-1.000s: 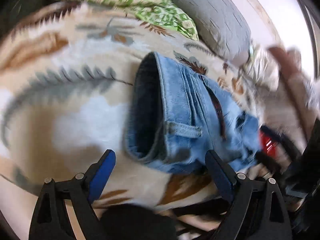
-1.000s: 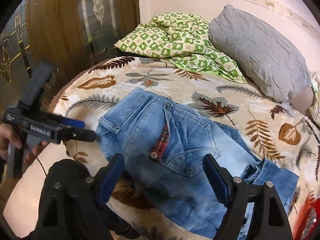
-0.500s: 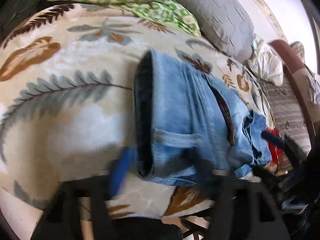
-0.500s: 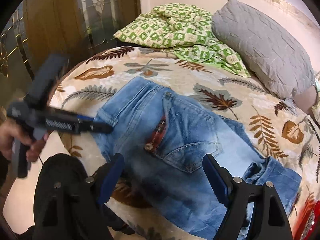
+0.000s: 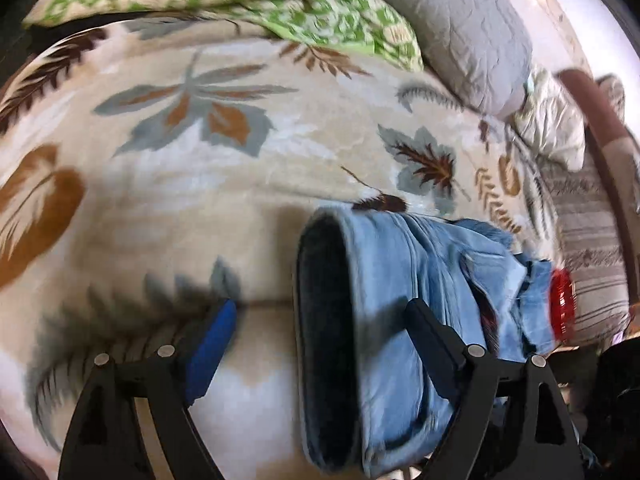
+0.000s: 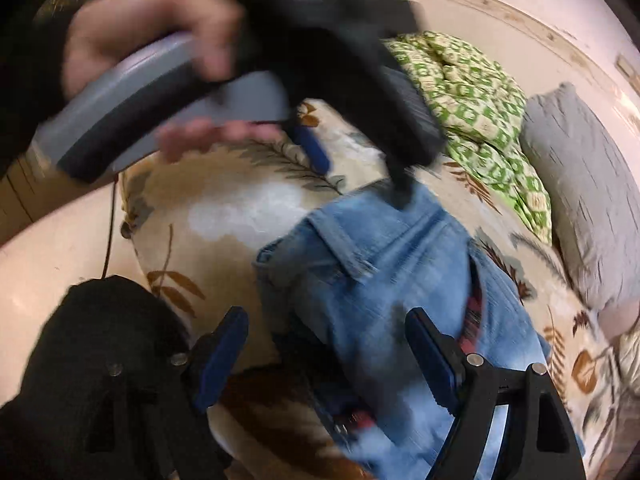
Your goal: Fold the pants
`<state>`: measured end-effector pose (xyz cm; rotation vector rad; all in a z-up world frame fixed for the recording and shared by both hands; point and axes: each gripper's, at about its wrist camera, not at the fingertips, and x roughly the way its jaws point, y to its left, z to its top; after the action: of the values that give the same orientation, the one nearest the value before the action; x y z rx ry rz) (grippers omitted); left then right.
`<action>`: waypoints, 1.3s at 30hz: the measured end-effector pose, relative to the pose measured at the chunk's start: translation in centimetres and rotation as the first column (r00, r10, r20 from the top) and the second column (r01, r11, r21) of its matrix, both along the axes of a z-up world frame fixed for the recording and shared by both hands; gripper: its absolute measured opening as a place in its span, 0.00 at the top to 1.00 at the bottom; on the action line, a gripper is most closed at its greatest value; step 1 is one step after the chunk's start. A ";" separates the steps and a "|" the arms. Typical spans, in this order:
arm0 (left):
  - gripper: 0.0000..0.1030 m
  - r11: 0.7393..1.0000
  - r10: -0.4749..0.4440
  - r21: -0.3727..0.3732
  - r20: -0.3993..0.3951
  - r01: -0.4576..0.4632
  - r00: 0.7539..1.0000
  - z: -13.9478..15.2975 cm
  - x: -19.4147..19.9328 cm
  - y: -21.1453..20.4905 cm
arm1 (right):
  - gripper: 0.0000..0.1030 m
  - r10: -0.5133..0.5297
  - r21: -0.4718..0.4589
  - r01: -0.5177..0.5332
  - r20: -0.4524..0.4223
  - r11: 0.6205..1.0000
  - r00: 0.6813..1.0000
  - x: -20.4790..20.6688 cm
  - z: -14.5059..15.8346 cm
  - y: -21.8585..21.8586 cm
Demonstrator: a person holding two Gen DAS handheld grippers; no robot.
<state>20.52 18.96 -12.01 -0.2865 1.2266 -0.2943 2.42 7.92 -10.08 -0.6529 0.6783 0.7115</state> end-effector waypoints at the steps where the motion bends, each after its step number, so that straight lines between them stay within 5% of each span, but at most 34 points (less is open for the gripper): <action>1: 0.12 1.000 -0.018 0.006 -0.007 0.018 1.000 -0.4 0.7 -0.3 | 0.19 -0.007 -0.017 0.007 0.010 1.000 1.000 0.3 -0.7 0.6; 6: 0.14 0.994 -0.089 0.071 0.012 0.088 0.996 -1.8 1.9 -1.5 | 0.19 -0.074 -0.011 0.074 -0.016 0.997 0.997 2.4 -3.1 1.6; 9: 0.83 0.984 -0.178 -0.007 0.021 0.179 0.984 -1.7 1.7 -2.1 | 0.38 -0.074 0.031 0.076 -0.053 0.997 0.996 2.8 -3.2 1.5; 13: 0.88 0.974 -0.227 0.014 0.054 0.227 0.972 -0.3 0.9 -3.1 | 0.62 -0.109 0.104 0.114 -0.052 0.988 0.993 2.7 -1.9 0.2; 21: 0.89 0.960 -0.279 0.048 0.171 0.275 0.945 6.9 -2.2 -5.8 | 0.66 -0.139 0.370 0.181 -0.137 0.911 0.981 1.6 2.3 -6.1; 27: 0.89 0.921 -0.390 0.091 0.274 0.380 0.879 13.9 -4.0 -13.6 | 0.67 -0.189 0.587 0.278 -0.209 0.760 0.959 0.8 5.4 -14.5; 31: 0.89 0.855 -0.518 0.129 0.285 0.503 0.807 15.7 -4.3 -22.1 | 0.67 -0.266 0.689 0.373 -0.263 0.621 0.927 -0.7 6.0 -22.3; 35: 0.89 0.783 -0.621 0.146 0.229 0.605 0.749 13.4 -3.4 -31.3 | 0.67 -0.353 0.702 0.489 -0.345 0.517 0.869 -1.3 4.1 -28.9; 39: 0.88 0.739 -0.673 0.134 0.122 0.660 0.729 7.9 -1.8 -38.9 | 0.67 -0.419 0.665 0.620 -0.465 0.417 0.780 -1.0 0.7 -34.6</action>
<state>18.74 -19.95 -4.08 0.2729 1.1380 -0.8789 1.38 -26.64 -9.40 0.5135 0.6408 0.4083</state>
